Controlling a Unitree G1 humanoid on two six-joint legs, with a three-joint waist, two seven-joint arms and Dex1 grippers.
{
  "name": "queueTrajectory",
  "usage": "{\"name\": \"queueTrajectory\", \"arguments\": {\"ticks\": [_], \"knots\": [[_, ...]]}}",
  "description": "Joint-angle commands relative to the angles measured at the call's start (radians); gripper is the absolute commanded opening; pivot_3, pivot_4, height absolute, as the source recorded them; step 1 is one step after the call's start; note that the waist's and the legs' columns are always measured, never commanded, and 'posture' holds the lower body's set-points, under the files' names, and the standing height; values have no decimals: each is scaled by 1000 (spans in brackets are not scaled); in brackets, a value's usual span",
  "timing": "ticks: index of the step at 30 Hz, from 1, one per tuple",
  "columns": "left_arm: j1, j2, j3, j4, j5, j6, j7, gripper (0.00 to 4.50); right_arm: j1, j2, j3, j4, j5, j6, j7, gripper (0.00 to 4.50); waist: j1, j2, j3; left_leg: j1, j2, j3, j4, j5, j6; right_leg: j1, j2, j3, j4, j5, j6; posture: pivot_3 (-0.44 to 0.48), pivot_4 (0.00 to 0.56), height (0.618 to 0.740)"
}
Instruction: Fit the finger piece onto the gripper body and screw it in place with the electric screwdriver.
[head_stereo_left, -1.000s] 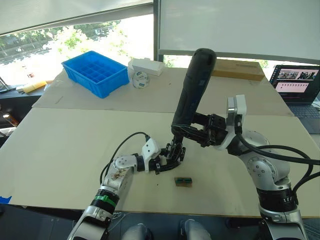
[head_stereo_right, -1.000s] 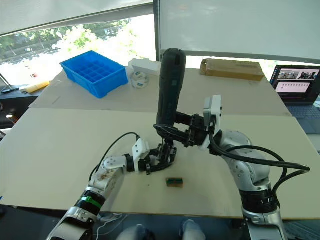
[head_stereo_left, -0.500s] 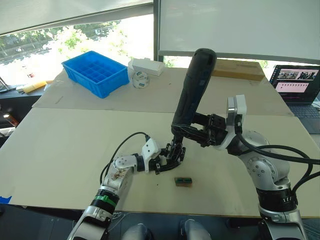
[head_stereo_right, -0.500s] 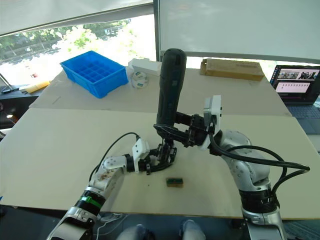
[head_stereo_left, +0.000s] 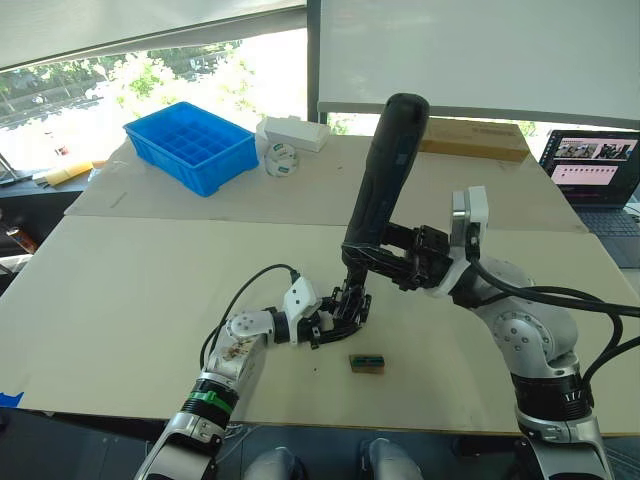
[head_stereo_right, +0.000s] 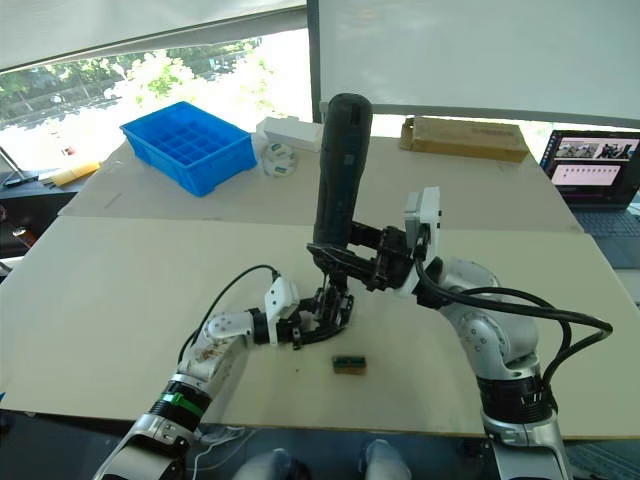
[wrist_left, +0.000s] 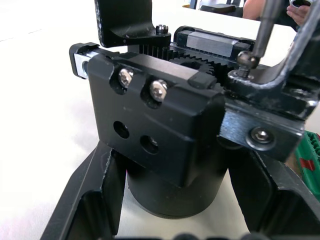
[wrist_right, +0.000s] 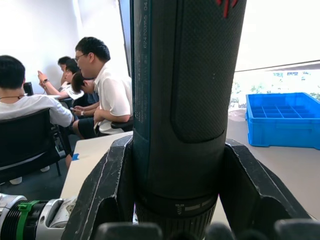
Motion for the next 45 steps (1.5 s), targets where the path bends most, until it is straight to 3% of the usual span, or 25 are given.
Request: {"name": "queueTrajectory", "arguments": {"ticks": [1, 45], "knots": [[31, -6, -25, 10, 1, 22, -13, 2438, -36, 9, -52, -31, 43, -10, -12, 1914, 0, 0, 0, 0, 0, 0, 0, 0, 0, 0, 0, 0, 0, 0, 0, 0, 150, 740], [32, -2, -23, 4, 0, 29, -14, 2438, 11, -22, -19, -37, -12, -21, 59, 1914, 0, 0, 0, 0, 0, 0, 0, 0, 0, 0, 0, 0, 0, 0, 0, 0, 150, 740]]}}
